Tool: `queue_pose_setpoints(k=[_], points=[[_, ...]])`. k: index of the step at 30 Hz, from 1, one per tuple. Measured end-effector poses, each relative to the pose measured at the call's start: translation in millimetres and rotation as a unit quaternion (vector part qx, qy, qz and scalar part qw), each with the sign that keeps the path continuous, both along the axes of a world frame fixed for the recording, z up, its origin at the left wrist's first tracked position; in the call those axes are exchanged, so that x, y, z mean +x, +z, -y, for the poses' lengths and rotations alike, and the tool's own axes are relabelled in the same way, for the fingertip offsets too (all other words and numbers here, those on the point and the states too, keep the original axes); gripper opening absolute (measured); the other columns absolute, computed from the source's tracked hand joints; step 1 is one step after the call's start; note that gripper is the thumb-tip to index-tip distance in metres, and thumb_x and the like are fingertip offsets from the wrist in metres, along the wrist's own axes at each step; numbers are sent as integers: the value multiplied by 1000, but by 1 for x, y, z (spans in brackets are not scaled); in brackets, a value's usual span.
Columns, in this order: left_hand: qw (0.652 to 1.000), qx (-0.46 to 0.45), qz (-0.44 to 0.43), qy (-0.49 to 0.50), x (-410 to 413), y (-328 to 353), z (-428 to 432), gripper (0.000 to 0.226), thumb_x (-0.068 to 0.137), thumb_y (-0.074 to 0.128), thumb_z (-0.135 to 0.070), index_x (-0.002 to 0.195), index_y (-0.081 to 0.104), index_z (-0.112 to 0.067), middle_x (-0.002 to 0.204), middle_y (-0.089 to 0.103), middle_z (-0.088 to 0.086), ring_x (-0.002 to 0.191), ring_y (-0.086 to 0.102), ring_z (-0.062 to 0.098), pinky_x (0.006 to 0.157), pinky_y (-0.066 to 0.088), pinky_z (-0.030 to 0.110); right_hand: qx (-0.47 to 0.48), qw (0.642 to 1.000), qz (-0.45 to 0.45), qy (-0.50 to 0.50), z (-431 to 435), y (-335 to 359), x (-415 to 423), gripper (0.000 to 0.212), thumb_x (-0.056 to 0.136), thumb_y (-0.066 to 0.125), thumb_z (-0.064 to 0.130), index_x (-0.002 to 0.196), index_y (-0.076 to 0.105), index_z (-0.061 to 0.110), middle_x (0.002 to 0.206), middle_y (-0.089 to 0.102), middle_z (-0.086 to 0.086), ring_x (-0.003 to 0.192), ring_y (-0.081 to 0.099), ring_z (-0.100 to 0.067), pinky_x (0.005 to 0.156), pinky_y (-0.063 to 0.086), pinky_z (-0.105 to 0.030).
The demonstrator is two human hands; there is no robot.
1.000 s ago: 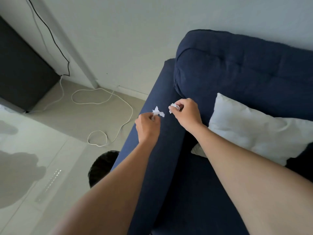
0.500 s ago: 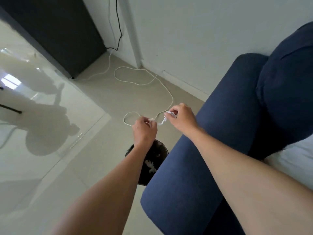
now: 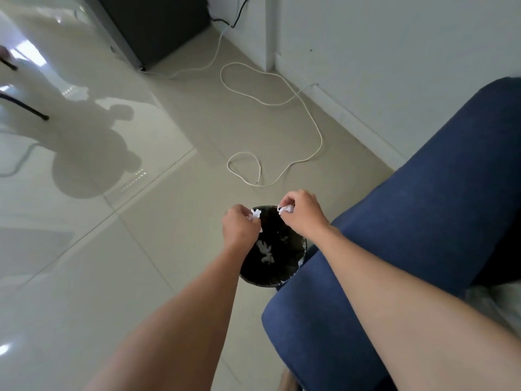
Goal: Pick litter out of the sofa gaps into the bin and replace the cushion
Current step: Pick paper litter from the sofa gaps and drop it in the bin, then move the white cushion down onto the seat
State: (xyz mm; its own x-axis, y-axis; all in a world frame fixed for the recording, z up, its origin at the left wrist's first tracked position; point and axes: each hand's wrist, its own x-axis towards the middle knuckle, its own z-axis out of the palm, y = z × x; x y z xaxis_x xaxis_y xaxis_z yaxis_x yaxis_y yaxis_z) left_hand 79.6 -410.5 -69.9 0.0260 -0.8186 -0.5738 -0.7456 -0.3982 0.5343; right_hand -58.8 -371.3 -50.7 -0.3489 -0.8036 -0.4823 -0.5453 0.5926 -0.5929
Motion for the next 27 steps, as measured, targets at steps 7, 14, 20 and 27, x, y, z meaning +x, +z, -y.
queue_pose_setpoints(k=[7, 14, 20, 27], points=[[995, 91, 31, -29, 14, -15, 6, 10, 85, 56, -12, 77, 60, -15, 91, 62, 8, 80, 55, 28, 73, 46, 29, 94, 994, 31, 51, 0, -16, 15, 44, 87, 55, 2, 130, 56, 9, 134, 53, -14, 122, 53, -28, 105, 42, -32], [992, 85, 52, -79, 0, 1, 4, 37, 91, 53, -26, 120, 60, -5, 119, 65, 14, 112, 60, 32, 84, 44, 29, 104, 994, 20, 31, -2, -8, -8, 44, 91, 48, 3, 135, 48, 4, 140, 48, -18, 126, 49, -32, 104, 41, -36], [982, 26, 57, -180, -66, 43, -2, 50, 92, 50, -35, 138, 49, -14, 135, 57, 11, 127, 50, 28, 106, 41, 38, 48, 999, -13, -18, -24, 23, -57, 50, 96, 47, 13, 143, 37, 1, 154, 32, -14, 143, 30, -26, 116, 24, -32], [949, -58, 5, -310, -189, 108, -59, 53, 92, 47, -45, 137, 49, -17, 132, 59, 10, 122, 54, 27, 102, 45, 40, -18, 987, -56, -146, -107, 87, -165, 40, 95, 49, 13, 134, 49, 5, 145, 44, -11, 132, 42, -27, 107, 36, -37]])
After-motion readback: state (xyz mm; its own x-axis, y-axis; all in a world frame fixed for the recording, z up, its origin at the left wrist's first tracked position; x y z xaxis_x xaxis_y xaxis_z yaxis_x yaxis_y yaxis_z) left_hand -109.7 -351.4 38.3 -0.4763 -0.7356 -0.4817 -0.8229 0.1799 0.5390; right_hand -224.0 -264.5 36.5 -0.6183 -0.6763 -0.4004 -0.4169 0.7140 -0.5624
